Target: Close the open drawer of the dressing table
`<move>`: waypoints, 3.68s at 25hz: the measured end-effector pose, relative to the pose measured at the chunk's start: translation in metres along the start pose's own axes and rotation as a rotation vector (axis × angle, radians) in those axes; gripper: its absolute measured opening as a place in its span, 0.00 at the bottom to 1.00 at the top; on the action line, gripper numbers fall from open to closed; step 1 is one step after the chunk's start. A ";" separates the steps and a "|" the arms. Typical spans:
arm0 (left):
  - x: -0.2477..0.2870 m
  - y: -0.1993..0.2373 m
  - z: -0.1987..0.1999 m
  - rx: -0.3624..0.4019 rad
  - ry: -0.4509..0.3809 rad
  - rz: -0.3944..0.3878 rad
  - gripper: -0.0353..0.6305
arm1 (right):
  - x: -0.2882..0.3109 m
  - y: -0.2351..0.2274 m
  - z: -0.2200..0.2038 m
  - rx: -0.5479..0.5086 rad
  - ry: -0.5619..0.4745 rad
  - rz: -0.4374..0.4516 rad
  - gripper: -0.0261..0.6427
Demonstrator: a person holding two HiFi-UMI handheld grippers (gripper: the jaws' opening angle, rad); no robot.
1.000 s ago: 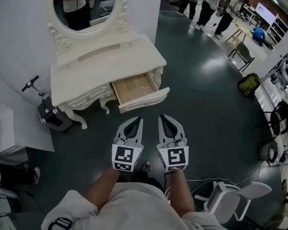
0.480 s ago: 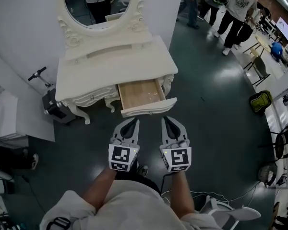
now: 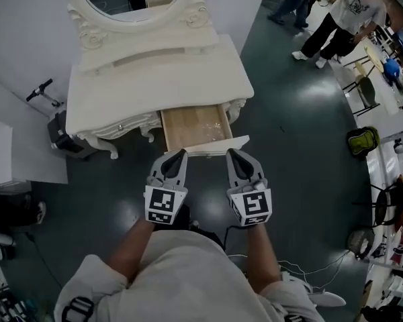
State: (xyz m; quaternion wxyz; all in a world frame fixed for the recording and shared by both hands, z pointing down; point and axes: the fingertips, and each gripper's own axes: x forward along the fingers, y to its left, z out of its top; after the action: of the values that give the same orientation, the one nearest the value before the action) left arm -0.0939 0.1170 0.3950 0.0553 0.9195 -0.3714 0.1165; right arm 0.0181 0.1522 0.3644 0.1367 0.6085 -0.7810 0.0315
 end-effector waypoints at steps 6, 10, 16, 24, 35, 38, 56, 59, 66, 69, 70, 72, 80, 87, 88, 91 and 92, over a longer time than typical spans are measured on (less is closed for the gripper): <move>0.021 0.040 -0.033 -0.018 0.085 0.004 0.06 | 0.036 -0.004 -0.031 -0.003 0.110 0.078 0.06; 0.036 0.056 -0.055 -0.026 0.143 0.013 0.06 | 0.054 -0.017 -0.054 -0.014 0.185 0.099 0.06; 0.053 0.057 -0.073 -0.057 0.207 0.078 0.06 | 0.071 -0.047 -0.077 -0.024 0.241 0.177 0.06; 0.069 0.039 -0.106 -0.058 0.324 0.164 0.06 | 0.083 -0.079 -0.116 -0.068 0.276 0.325 0.06; 0.062 0.061 -0.197 -0.018 0.570 0.259 0.06 | 0.093 -0.128 -0.204 -0.159 0.431 0.360 0.06; 0.057 0.073 -0.225 0.021 0.646 0.254 0.07 | 0.095 -0.134 -0.227 -0.220 0.487 0.362 0.06; 0.064 0.078 -0.279 0.202 0.883 -0.104 0.07 | 0.095 -0.160 -0.337 -0.860 0.844 0.687 0.28; 0.065 0.076 -0.288 0.288 0.927 -0.173 0.20 | 0.098 -0.159 -0.341 -0.865 0.854 0.706 0.28; 0.082 0.070 -0.305 0.472 0.974 -0.233 0.27 | 0.105 -0.160 -0.355 -0.890 0.877 0.723 0.29; 0.090 0.069 -0.308 0.484 0.971 -0.219 0.27 | 0.107 -0.160 -0.353 -0.877 0.874 0.723 0.29; 0.092 0.069 -0.309 0.493 0.971 -0.213 0.27 | 0.107 -0.161 -0.352 -0.874 0.871 0.719 0.29; 0.094 0.070 -0.309 0.507 0.970 -0.206 0.24 | 0.108 -0.161 -0.352 -0.880 0.865 0.713 0.28; 0.095 0.069 -0.309 0.524 0.962 -0.198 0.23 | 0.112 -0.164 -0.355 -0.936 0.871 0.679 0.28; 0.094 0.069 -0.309 0.524 0.959 -0.204 0.23 | 0.115 -0.160 -0.358 -0.965 0.877 0.693 0.31; 0.094 0.069 -0.310 0.523 0.958 -0.201 0.23 | 0.114 -0.159 -0.359 -0.960 0.880 0.697 0.31; 0.094 0.069 -0.310 0.522 0.953 -0.189 0.23 | 0.111 -0.158 -0.361 -0.957 0.884 0.699 0.30; 0.094 0.069 -0.310 0.520 0.949 -0.183 0.23 | 0.111 -0.158 -0.360 -0.951 0.881 0.697 0.30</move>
State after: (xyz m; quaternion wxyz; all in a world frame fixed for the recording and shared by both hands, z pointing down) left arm -0.1305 0.0631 0.7199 -0.0025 0.7780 -0.1832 0.6010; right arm 0.2084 0.0849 0.7199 0.6689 0.1310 -0.7312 -0.0276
